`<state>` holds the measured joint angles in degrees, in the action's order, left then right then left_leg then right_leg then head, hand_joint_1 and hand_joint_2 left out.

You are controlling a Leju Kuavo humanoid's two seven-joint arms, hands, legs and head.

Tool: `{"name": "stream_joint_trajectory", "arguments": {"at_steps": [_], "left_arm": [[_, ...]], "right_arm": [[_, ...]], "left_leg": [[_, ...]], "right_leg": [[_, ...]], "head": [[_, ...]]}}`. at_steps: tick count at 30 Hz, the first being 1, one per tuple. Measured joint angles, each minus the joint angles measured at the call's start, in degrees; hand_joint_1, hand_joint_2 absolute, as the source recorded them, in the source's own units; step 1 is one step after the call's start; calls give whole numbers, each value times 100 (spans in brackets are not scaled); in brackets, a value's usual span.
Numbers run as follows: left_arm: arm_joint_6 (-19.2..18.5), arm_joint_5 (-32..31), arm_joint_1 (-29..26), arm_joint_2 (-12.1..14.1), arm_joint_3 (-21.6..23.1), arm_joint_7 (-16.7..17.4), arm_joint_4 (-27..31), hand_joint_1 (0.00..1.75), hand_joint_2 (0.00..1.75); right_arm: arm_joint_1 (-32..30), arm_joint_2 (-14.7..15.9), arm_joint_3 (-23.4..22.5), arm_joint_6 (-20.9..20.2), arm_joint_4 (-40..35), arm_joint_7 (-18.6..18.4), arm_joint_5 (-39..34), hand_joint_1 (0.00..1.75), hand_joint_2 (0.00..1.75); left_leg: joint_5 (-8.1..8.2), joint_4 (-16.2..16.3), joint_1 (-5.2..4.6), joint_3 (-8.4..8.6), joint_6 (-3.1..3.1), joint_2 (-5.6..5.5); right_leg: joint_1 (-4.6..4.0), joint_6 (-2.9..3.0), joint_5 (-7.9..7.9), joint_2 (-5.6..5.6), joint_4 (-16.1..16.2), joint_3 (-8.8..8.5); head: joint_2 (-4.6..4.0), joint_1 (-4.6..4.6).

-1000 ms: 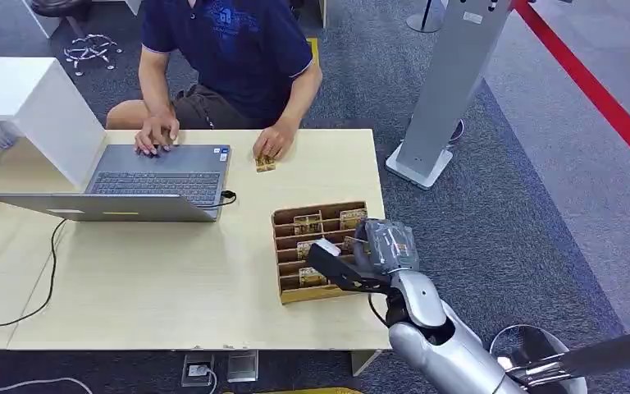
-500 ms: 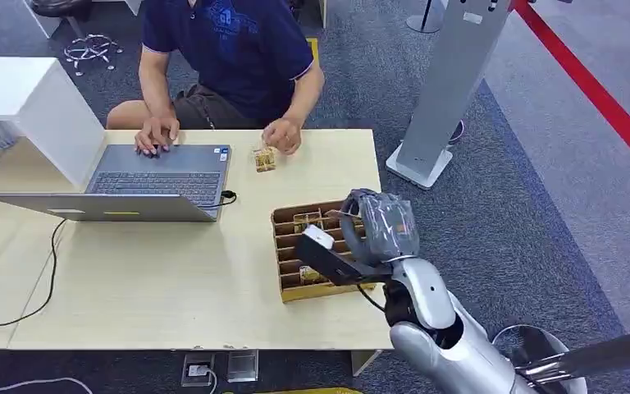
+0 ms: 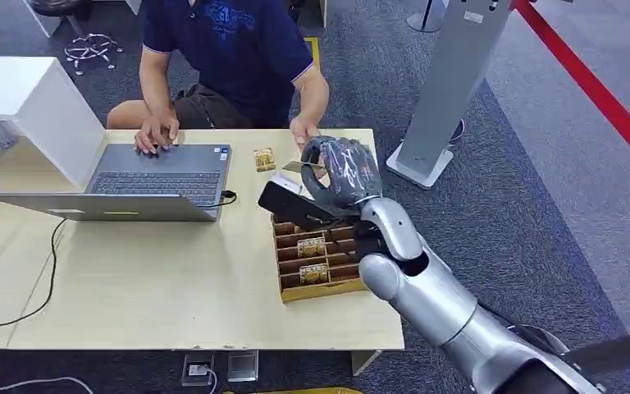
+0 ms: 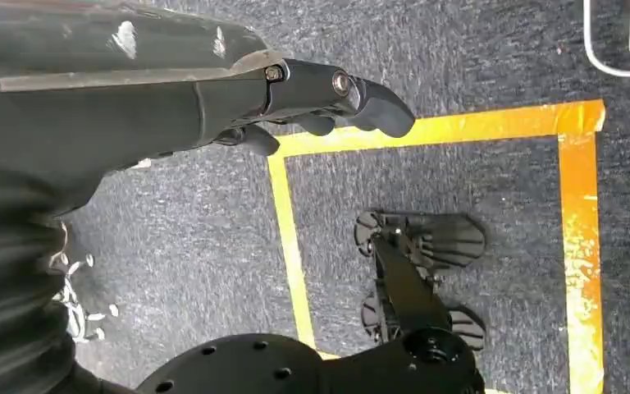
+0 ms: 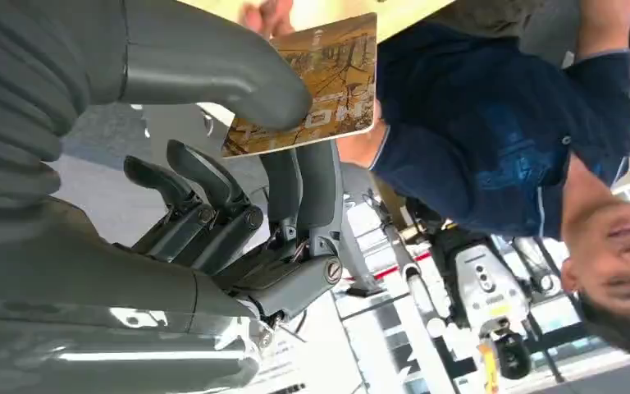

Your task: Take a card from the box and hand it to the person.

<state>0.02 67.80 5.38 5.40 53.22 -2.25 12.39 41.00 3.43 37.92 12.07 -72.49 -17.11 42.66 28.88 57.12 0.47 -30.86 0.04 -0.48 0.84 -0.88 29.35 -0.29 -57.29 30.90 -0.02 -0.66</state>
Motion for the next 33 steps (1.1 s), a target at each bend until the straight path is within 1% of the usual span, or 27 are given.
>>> {"name": "stream_joint_trajectory", "arguments": {"at_steps": [4,7,11,16,17,25,33], "left_arm": [[-67,9,4,0,0,0,0,0,175],[-120,42,9,0,0,2,0,0,175],[-111,52,5,0,0,20,0,0,175],[-52,50,2,0,0,42,0,0,175],[-50,48,2,0,0,44,0,0,0],[4,-9,0,0,2,90,0,0,0],[11,55,-2,0,2,72,0,0,0]], "right_arm": [[389,-311,126,89,799,174,-102,175,175],[551,-522,221,171,1355,289,-113,175,175],[622,-706,308,278,1815,328,-96,175,175],[741,-878,409,313,2310,321,-65,175,175],[747,-900,426,315,2386,319,-65,0,175],[757,-1020,520,332,2784,319,-50,0,175],[752,-1044,588,374,2917,271,7,0,175]], "left_leg": [[0,0,0,-2,0,-1],[0,0,0,-1,0,-4],[0,0,0,-2,0,-4],[0,0,0,0,0,-3],[0,0,0,0,0,-3],[0,0,0,0,0,-2],[0,1,0,3,0,-1]], "right_leg": [[0,0,0,0,0,2],[0,0,0,-2,1,2],[0,0,0,-2,1,2],[0,0,0,-1,1,3],[0,0,0,-1,1,3],[0,0,0,-1,1,4],[0,0,0,0,2,4]], "head": [[0,-4],[0,0],[0,-9],[0,-7],[0,-2],[0,-4],[0,-2]]}}
